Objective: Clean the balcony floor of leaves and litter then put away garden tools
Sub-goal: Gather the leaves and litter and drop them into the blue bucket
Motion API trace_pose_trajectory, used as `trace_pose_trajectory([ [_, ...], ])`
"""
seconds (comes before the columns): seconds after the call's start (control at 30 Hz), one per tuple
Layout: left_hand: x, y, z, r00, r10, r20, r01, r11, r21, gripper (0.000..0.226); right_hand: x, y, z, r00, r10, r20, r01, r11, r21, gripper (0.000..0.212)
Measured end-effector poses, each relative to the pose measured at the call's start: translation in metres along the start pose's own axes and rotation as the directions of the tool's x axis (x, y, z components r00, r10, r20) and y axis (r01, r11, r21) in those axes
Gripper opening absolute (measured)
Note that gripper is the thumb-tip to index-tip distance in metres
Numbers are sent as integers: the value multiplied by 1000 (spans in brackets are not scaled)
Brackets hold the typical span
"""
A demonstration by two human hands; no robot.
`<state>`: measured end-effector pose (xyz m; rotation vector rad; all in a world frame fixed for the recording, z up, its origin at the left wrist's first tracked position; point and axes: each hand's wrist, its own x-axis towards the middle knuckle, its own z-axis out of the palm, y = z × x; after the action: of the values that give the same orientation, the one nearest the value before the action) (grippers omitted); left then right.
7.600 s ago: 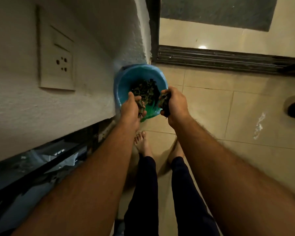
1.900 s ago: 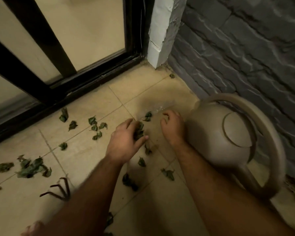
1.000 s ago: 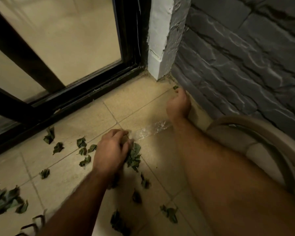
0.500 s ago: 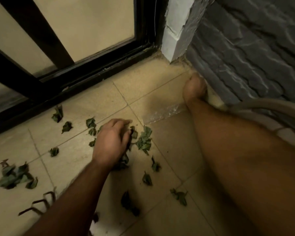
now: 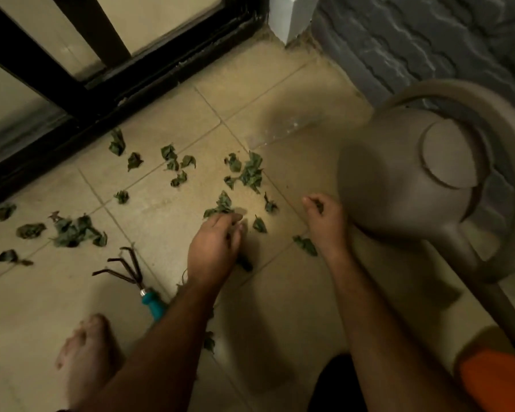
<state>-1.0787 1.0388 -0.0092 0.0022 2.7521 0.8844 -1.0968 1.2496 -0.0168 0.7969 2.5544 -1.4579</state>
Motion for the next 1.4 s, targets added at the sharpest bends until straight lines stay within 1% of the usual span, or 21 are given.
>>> trace_pose_trajectory([
  [0.13,-22,-8,3,1000,-21,-15,21,999,-40,25,-31,33,-17,997,-69,-22,59,948,-314,21],
  [0.2,-30,-11,0,999,-36,-34,35,998,-44,26,-44,40,-20,999,-25,20,30,927,-375,25],
  [0.3,-37,-16,-4,995,-64,-72,59,996,-72,28,-55,43,-15,991,52,127,7,904,-427,49],
  [0.33,-39,-18,-6,993,-85,-80,78,993,-91,30,-58,41,-12,987,62,149,12,894,-448,50],
  [0.47,-48,-26,-8,989,-141,-39,135,983,-125,34,-64,34,-3,986,24,165,62,867,-495,21],
  [0.53,-56,-30,-6,988,-152,-12,149,980,-129,36,-68,32,-2,987,16,161,62,883,-466,18],
  [0.63,-67,-33,0,989,-144,32,147,981,-128,43,-77,32,-6,994,26,111,4,964,-266,22],
  [0.67,-69,-34,3,989,-140,57,146,981,-128,48,-81,31,-7,989,96,110,-83,990,-112,20],
  [0.7,-69,-33,5,987,-133,86,143,982,-125,54,-85,30,-8,969,203,137,-220,969,117,16],
  [0.73,-70,-33,7,986,-122,110,135,984,-115,60,-90,28,-9,926,308,216,-369,856,362,10],
  [0.77,-70,-33,9,987,-105,121,117,989,-94,65,-94,27,-8,883,356,305,-469,690,552,6],
  [0.8,-69,-32,11,989,-86,121,93,994,-58,70,-98,29,-7,860,362,360,-509,554,658,6],
  [0.83,-69,-32,12,991,-67,113,69,998,-14,73,-103,31,-5,853,356,383,-519,490,700,7],
  [0.87,-67,-31,13,993,-46,108,43,999,32,75,-106,33,-1,853,352,385,-516,467,717,7],
  [0.93,-62,-29,14,993,7,122,-25,989,146,78,-112,32,6,860,355,368,-506,490,710,9],
  [1.0,-57,-26,16,985,53,166,-98,957,272,75,-114,28,12,866,362,344,-498,579,646,12],
  [1.07,-53,-23,18,980,61,190,-120,941,317,60,-111,24,17,886,341,314,-463,696,550,16],
  [1.13,-52,-21,19,985,66,157,-112,947,301,42,-105,18,22,906,316,281,-417,777,471,17],
  [1.23,-59,-21,17,997,58,48,-64,991,117,27,-94,2,27,926,295,238,-372,823,428,8],
  [1.3,-66,-17,11,996,-81,-25,77,986,-147,14,-86,-8,33,946,279,165,-321,876,360,16],
  [1.4,-67,-16,4,942,-321,-101,248,863,-439,9,-75,-14,51,988,153,25,-155,975,157,20],
])
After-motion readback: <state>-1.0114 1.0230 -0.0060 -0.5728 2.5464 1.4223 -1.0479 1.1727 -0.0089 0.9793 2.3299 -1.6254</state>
